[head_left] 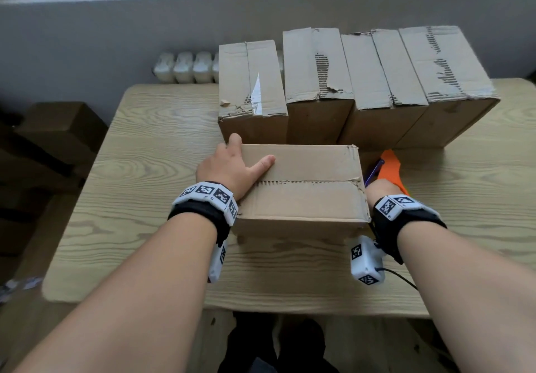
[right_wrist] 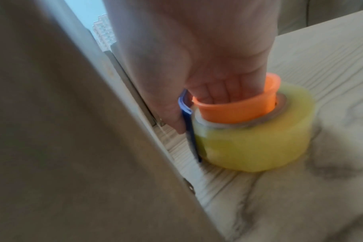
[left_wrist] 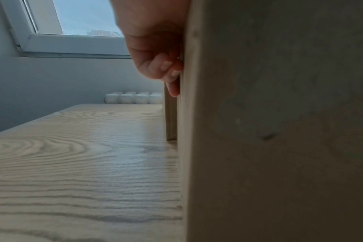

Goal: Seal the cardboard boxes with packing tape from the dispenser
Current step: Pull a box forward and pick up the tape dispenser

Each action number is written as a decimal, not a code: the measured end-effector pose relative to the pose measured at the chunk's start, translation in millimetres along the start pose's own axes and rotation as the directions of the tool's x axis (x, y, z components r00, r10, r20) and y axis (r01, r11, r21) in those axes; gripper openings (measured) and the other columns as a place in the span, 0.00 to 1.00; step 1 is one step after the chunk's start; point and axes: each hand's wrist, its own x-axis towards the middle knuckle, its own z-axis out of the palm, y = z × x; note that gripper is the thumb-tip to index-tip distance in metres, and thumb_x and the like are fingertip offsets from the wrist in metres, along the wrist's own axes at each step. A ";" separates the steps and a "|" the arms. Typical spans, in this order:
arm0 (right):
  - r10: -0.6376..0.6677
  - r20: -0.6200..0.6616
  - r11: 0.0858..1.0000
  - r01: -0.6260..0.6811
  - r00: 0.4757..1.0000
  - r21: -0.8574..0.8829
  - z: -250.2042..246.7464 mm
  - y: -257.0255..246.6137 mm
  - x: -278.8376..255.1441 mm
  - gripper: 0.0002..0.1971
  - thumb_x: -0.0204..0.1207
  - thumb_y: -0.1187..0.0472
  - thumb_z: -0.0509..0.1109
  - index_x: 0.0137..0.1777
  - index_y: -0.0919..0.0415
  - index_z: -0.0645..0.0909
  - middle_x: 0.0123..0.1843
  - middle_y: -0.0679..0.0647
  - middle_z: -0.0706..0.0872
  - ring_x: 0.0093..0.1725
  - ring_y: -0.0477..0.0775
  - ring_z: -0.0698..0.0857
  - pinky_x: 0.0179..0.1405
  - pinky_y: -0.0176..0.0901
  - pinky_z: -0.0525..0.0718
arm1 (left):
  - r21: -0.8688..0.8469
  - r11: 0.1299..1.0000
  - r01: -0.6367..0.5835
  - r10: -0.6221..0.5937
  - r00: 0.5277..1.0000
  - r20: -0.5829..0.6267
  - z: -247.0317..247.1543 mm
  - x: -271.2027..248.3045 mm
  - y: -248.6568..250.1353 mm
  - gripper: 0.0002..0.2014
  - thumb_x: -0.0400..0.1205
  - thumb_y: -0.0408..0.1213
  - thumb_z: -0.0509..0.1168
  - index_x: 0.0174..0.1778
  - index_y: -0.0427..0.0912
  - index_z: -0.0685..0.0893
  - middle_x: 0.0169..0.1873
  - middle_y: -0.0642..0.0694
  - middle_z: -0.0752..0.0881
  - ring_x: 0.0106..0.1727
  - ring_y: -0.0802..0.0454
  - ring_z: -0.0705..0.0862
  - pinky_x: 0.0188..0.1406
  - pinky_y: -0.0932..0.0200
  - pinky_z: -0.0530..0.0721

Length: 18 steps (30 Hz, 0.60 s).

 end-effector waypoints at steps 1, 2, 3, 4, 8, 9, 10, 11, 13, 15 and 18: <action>-0.002 -0.024 0.999 0.003 1.000 0.048 -0.1 4.8 2.2 0.35 0.77 0.58 0.69 0.80 0.58 0.56 0.51 0.64 0.84 0.44 0.57 0.79 0.43 0.48 0.76 | 0.009 1.000 0.000 0.000 1.000 0.001 0.0 -0.5 0.1 0.37 0.72 0.76 0.49 0.62 0.47 0.67 0.55 0.43 0.80 0.57 0.39 0.81 0.45 0.50 0.71; -0.011 -0.067 0.998 0.015 0.998 0.059 -1.3 5.7 1.7 0.41 0.71 0.57 0.72 0.79 0.51 0.53 0.45 0.61 0.84 0.39 0.60 0.82 0.38 0.48 0.78 | 0.016 1.000 0.002 -0.002 1.000 0.006 -0.3 -1.0 0.3 0.37 0.73 0.76 0.48 0.63 0.47 0.66 0.56 0.42 0.79 0.57 0.39 0.81 0.44 0.50 0.72; 0.001 -0.091 0.999 0.003 0.996 0.046 -4.4 5.8 4.0 0.41 0.67 0.58 0.73 0.78 0.49 0.55 0.43 0.61 0.83 0.38 0.63 0.83 0.37 0.48 0.79 | 0.022 1.000 0.009 -0.010 1.000 0.014 -1.0 -1.7 1.0 0.38 0.73 0.76 0.48 0.65 0.47 0.66 0.57 0.42 0.79 0.58 0.39 0.81 0.45 0.50 0.72; 0.025 -0.092 1.000 -0.023 0.995 0.019 -11.1 4.3 2.2 0.38 0.67 0.59 0.72 0.77 0.54 0.60 0.45 0.62 0.83 0.42 0.65 0.83 0.40 0.47 0.79 | 0.023 1.000 0.020 -0.021 1.000 0.023 -2.3 -2.6 2.0 0.39 0.73 0.76 0.47 0.67 0.47 0.65 0.58 0.42 0.78 0.59 0.38 0.81 0.46 0.49 0.73; 0.121 -0.058 0.993 -0.121 0.991 0.012 -44.1 5.4 -0.7 0.23 0.75 0.60 0.70 0.69 0.67 0.77 0.61 0.67 0.83 0.60 0.66 0.83 0.48 0.44 0.74 | 0.013 0.999 0.041 -0.041 0.999 0.007 -8.6 -8.9 12.3 0.39 0.75 0.72 0.50 0.74 0.47 0.64 0.64 0.40 0.73 0.65 0.38 0.76 0.56 0.45 0.76; 0.117 -0.071 0.993 -0.115 0.991 0.028 -52.1 7.0 -1.6 0.17 0.76 0.60 0.70 0.62 0.69 0.80 0.58 0.66 0.84 0.58 0.65 0.83 0.47 0.43 0.73 | 0.022 0.999 0.039 -0.039 0.999 -0.011 -11.0 -10.4 16.1 0.38 0.76 0.71 0.51 0.75 0.47 0.63 0.65 0.39 0.72 0.67 0.39 0.74 0.59 0.45 0.75; 0.101 -0.076 0.994 -0.098 0.992 0.038 -60.6 7.1 -6.2 0.13 0.76 0.61 0.70 0.56 0.68 0.80 0.55 0.64 0.83 0.55 0.65 0.83 0.46 0.43 0.72 | 0.044 0.998 0.035 -0.034 0.999 -0.023 -13.4 -11.9 19.8 0.37 0.77 0.69 0.53 0.76 0.47 0.63 0.66 0.39 0.71 0.68 0.39 0.72 0.62 0.45 0.73; 0.066 -0.070 0.998 -0.065 0.995 0.014 -68.9 6.8 -9.5 0.11 0.76 0.61 0.68 0.55 0.66 0.81 0.55 0.63 0.84 0.53 0.65 0.82 0.46 0.43 0.72 | 0.073 0.997 0.030 -0.028 0.999 -0.027 -16.2 -13.5 23.8 0.37 0.78 0.68 0.53 0.77 0.47 0.62 0.67 0.39 0.70 0.69 0.39 0.71 0.64 0.45 0.72; -0.002 -0.076 1.000 0.001 0.997 -0.009 -87.3 3.8 -15.4 0.12 0.79 0.61 0.64 0.58 0.66 0.83 0.62 0.67 0.83 0.58 0.66 0.81 0.50 0.44 0.72 | 0.137 0.990 0.019 -0.015 1.000 -0.027 -25.2 -15.2 32.1 0.37 0.79 0.67 0.54 0.78 0.48 0.60 0.69 0.39 0.69 0.70 0.39 0.69 0.65 0.45 0.71; -0.060 -0.102 0.997 0.066 0.993 0.049 -109.0 -0.3 -24.9 0.11 0.78 0.61 0.63 0.55 0.65 0.83 0.65 0.70 0.81 0.61 0.67 0.80 0.53 0.45 0.71 | 0.144 0.990 0.002 0.002 1.000 -0.030 -35.6 -16.7 41.4 0.35 0.80 0.64 0.55 0.78 0.47 0.61 0.72 0.39 0.68 0.72 0.40 0.68 0.67 0.44 0.70; -0.123 -0.175 0.967 0.158 0.977 0.201 -137.8 -3.2 -35.0 0.14 0.70 0.53 0.62 0.42 0.64 0.81 0.59 0.72 0.83 0.57 0.67 0.81 0.56 0.47 0.73 | 0.096 0.993 -0.065 0.071 0.996 -0.055 -51.4 -18.8 59.2 0.28 0.82 0.56 0.58 0.75 0.44 0.67 0.73 0.38 0.67 0.75 0.40 0.66 0.70 0.44 0.70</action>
